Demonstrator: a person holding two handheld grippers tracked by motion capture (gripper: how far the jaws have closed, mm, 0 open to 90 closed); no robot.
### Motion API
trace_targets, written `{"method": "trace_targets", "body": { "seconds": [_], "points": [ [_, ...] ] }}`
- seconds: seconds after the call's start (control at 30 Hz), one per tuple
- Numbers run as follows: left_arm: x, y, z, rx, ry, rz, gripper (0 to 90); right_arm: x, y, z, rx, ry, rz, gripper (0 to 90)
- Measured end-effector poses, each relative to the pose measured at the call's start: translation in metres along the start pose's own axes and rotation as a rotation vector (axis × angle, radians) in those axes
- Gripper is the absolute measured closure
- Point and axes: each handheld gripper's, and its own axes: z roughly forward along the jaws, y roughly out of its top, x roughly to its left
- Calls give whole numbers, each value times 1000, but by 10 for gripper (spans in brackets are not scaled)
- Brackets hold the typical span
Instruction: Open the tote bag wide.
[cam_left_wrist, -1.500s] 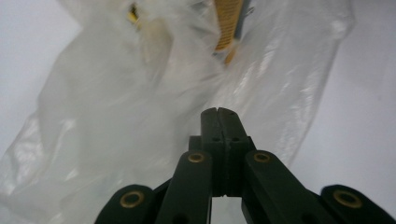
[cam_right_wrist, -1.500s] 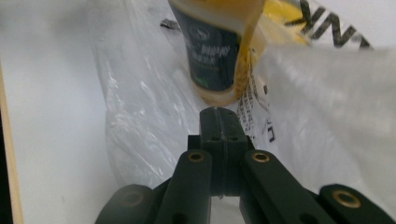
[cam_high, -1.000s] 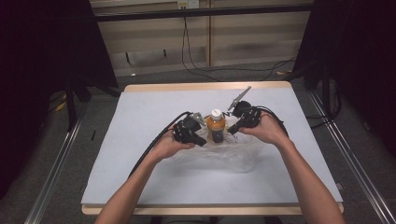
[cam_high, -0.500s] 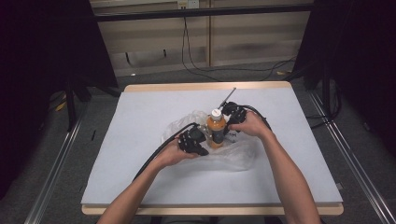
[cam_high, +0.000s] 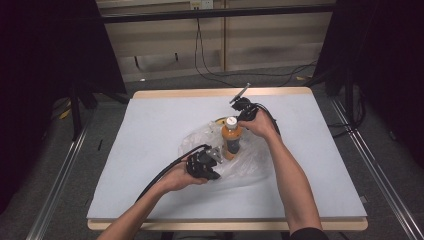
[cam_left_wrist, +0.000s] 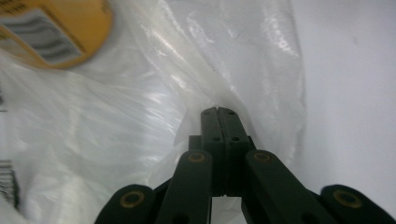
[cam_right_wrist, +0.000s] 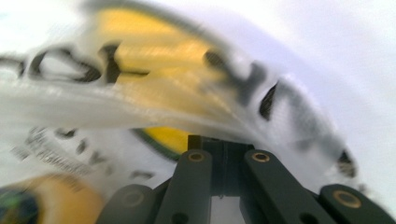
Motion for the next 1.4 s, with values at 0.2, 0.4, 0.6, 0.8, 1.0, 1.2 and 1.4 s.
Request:
{"method": "trace_targets", "body": {
  "seconds": [0.2,0.4,0.6,0.8,1.0,1.2,1.4],
  "points": [
    [-12,-9,-3,-11,-32,30,900,-20,4,-1,-37,-111,85,900],
    [-13,-11,-5,-12,-63,37,900,-21,4,-1,-42,-145,84,900],
    [1,-8,-14,-114,-58,-41,900,-4,-2,-20,-110,-29,14,900],
    [21,0,-37,-216,-7,-96,900,13,-19,-46,-169,83,-34,900],
    [51,-8,-40,-213,91,-190,900,31,-43,-40,-118,94,-92,900],
    [82,-32,-23,-184,141,-341,900,28,-84,-32,-99,92,-88,900],
    [88,-47,-21,-206,142,-375,900,18,-113,-42,-130,83,-66,900]
  ]
}}
